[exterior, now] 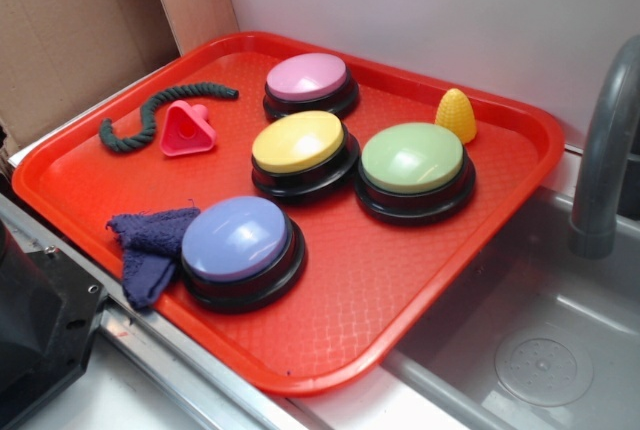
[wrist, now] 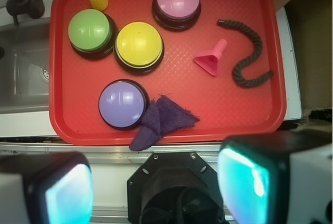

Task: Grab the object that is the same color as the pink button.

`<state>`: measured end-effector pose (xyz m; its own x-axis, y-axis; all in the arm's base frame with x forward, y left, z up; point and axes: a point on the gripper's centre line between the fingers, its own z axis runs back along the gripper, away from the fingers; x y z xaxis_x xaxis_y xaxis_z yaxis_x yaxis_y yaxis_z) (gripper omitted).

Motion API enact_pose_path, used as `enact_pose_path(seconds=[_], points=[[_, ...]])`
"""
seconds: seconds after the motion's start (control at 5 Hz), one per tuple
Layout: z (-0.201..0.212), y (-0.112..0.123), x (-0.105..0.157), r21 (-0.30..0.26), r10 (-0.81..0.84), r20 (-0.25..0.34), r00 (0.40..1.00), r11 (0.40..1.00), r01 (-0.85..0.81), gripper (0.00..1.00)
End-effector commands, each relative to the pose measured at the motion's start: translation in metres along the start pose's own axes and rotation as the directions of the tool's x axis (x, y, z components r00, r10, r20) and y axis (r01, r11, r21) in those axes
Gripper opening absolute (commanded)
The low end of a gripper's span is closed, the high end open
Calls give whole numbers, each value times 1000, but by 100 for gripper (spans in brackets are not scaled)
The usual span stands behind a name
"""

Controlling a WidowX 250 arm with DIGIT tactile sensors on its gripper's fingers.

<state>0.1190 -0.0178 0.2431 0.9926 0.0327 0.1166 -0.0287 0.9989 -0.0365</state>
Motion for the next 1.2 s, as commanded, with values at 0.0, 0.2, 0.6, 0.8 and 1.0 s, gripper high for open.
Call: enact_pose_path(seconds=[0.0,0.2,0.6,0.8,1.0], points=[[0,0,0,0,0,0,1000,1000,0,100],[-17,16,11,-20,180,8,984,984,-180,100],[-66,54,35,-14,525,47,850,851,-525,100],[-87,74,49,-23,653,54,755,757,-653,100],[-114,93,72,19,731,30,682,682,-732,100]])
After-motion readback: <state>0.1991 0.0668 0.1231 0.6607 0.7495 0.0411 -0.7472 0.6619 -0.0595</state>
